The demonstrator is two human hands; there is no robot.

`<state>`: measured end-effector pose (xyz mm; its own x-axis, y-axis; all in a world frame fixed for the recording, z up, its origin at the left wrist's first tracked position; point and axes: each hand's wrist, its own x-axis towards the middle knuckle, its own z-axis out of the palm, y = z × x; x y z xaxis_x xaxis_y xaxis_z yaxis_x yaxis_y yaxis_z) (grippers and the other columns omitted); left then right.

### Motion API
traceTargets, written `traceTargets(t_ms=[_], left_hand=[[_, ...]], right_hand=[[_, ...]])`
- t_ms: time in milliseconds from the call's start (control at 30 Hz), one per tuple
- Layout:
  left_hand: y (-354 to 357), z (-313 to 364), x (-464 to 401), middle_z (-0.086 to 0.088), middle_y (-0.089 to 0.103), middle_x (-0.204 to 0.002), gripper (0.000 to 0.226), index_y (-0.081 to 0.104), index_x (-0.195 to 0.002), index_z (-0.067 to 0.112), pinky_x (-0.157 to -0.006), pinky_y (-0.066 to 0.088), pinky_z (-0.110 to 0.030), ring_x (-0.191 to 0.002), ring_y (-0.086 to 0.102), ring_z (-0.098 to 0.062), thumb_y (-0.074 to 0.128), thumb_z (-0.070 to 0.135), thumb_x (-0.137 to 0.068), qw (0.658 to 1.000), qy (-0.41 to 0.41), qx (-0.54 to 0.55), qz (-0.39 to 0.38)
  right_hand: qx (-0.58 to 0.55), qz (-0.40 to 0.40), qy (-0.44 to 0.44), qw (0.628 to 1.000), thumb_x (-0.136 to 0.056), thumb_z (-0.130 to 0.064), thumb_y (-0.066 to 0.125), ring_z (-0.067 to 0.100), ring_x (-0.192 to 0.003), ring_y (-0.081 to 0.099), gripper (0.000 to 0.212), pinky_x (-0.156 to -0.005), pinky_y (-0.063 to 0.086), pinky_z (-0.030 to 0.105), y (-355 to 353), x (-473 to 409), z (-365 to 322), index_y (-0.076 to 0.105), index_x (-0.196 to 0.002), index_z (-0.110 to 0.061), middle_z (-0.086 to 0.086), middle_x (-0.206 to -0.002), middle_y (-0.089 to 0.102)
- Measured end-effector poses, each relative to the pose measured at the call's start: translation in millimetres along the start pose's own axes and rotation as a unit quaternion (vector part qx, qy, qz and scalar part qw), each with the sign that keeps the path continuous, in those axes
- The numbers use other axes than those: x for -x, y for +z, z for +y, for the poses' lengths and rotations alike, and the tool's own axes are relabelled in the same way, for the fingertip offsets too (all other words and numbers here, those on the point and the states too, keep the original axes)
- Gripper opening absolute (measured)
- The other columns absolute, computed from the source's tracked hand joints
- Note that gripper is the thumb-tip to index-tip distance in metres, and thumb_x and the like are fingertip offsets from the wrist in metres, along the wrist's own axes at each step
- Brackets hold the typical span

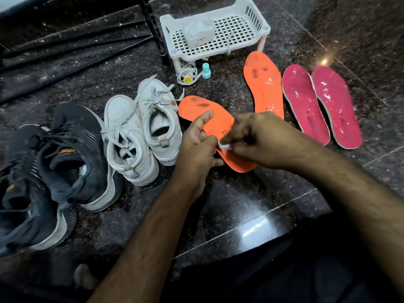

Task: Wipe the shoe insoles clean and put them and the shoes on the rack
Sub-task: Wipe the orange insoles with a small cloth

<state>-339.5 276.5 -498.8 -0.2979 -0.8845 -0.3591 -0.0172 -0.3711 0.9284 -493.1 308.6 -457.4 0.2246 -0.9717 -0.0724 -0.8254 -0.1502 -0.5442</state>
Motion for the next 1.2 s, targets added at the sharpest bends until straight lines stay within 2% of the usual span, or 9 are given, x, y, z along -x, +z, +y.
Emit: traceTargets(t_ms=[67, 200, 333, 533, 700, 867, 967, 1100, 1200], left_hand=[[-0.6, 3.7, -0.7, 0.001, 0.037, -0.069, 0.062, 0.054, -0.138, 0.025, -0.056, 0.055, -0.033, -0.06, 0.05, -0.009, 0.04, -0.01, -0.089, 1.0, 0.005, 0.012, 0.005], [1.9, 6.2, -0.4, -0.016, 0.057, -0.093, 0.053, 0.056, -0.135, 0.024, -0.073, 0.058, -0.047, -0.083, 0.057, -0.023, 0.045, -0.004, -0.091, 0.998, 0.012, 0.05, -0.022], [-0.2, 7.6, 3.9, -0.023, 0.06, -0.133, 0.052, 0.048, -0.142, 0.026, -0.09, 0.055, -0.052, -0.101, 0.066, -0.026, 0.064, 0.015, -0.093, 0.99, 0.021, 0.124, -0.059], [7.3, -4.4, 1.6, -0.008, 0.055, -0.147, 0.049, 0.052, -0.142, 0.03, -0.118, 0.032, -0.055, -0.141, 0.046, -0.03, 0.057, 0.01, -0.098, 0.988, 0.069, 0.112, -0.08], [7.9, -6.6, 0.0, -0.011, 0.06, -0.141, 0.04, 0.052, -0.142, 0.018, -0.115, 0.039, -0.052, -0.13, 0.056, -0.026, 0.049, 0.01, -0.104, 0.995, 0.039, 0.09, -0.037], [1.8, -4.7, -5.7, -0.011, 0.061, -0.14, 0.043, 0.05, -0.144, 0.02, -0.111, 0.04, -0.06, -0.132, 0.055, -0.034, 0.049, 0.006, -0.103, 0.994, 0.019, 0.11, -0.019], [3.7, -5.7, -3.8, -0.012, 0.06, -0.14, 0.043, 0.052, -0.142, 0.022, -0.109, 0.041, -0.063, -0.127, 0.058, -0.032, 0.052, 0.01, -0.101, 0.995, 0.026, 0.099, -0.019], [4.7, -5.6, -1.8, -0.013, 0.065, -0.131, 0.043, 0.049, -0.143, 0.018, -0.106, 0.048, -0.05, -0.114, 0.065, -0.025, 0.045, 0.001, -0.105, 0.996, 0.033, 0.078, -0.007], [5.2, -5.1, -4.0, -0.015, 0.063, -0.135, 0.042, 0.05, -0.142, 0.02, -0.108, 0.046, -0.054, -0.123, 0.061, -0.033, 0.045, 0.003, -0.105, 0.996, 0.035, 0.082, -0.01]], right_hand=[[-0.033, -0.003, 0.013, 0.999, -0.08, -0.028, 0.065, 0.012, -0.081, 0.066, 0.022, -0.078, 0.05, 0.028, -5.9, 11.3, 1.4, 0.079, -0.097, -0.03, -0.003, -0.087, 0.067], [-0.104, 0.144, 0.088, 0.98, -0.086, -0.024, 0.068, -0.004, -0.07, 0.057, 0.016, -0.069, 0.045, 0.016, -13.2, 14.5, 14.9, 0.077, -0.099, -0.027, -0.014, -0.082, 0.064], [-0.083, 0.1, 0.076, 0.989, -0.089, -0.019, 0.07, 0.002, -0.084, 0.062, 0.025, -0.082, 0.049, 0.023, -2.7, 7.2, 7.6, 0.074, -0.11, -0.031, -0.008, -0.101, 0.068], [-0.064, 0.097, 0.062, 0.991, -0.088, -0.021, 0.069, -0.007, -0.069, 0.051, 0.021, -0.063, 0.034, 0.005, 1.4, 5.5, -3.0, 0.074, -0.105, -0.032, -0.011, -0.083, 0.059], [-0.082, -0.009, 0.053, 0.995, -0.08, -0.014, 0.073, 0.003, -0.067, 0.059, 0.024, -0.064, 0.044, 0.017, -22.4, 17.8, 6.2, 0.078, -0.092, -0.035, -0.01, -0.083, 0.07], [-0.099, 0.148, 0.068, 0.982, -0.086, -0.018, 0.069, -0.005, -0.069, 0.056, 0.02, -0.065, 0.038, 0.009, -17.2, 16.4, 4.1, 0.075, -0.096, -0.034, -0.018, -0.081, 0.062], [-0.017, 0.041, 0.024, 0.999, -0.085, -0.013, 0.068, 0.005, -0.075, 0.058, 0.025, -0.07, 0.038, 0.015, -10.5, 13.8, -0.4, 0.077, -0.1, -0.031, -0.014, -0.087, 0.06], [-0.024, -0.063, 0.001, 0.998, -0.078, -0.013, 0.07, -0.007, -0.076, 0.06, 0.023, -0.069, 0.042, 0.008, -21.0, 25.3, -0.7, 0.077, -0.086, -0.034, -0.022, -0.08, 0.064], [-0.089, 0.029, 0.026, 0.995, -0.08, -0.021, 0.069, 0.002, -0.077, 0.063, 0.02, -0.072, 0.05, 0.023, -19.8, 25.4, -0.9, 0.077, -0.093, -0.034, -0.013, -0.089, 0.069]])
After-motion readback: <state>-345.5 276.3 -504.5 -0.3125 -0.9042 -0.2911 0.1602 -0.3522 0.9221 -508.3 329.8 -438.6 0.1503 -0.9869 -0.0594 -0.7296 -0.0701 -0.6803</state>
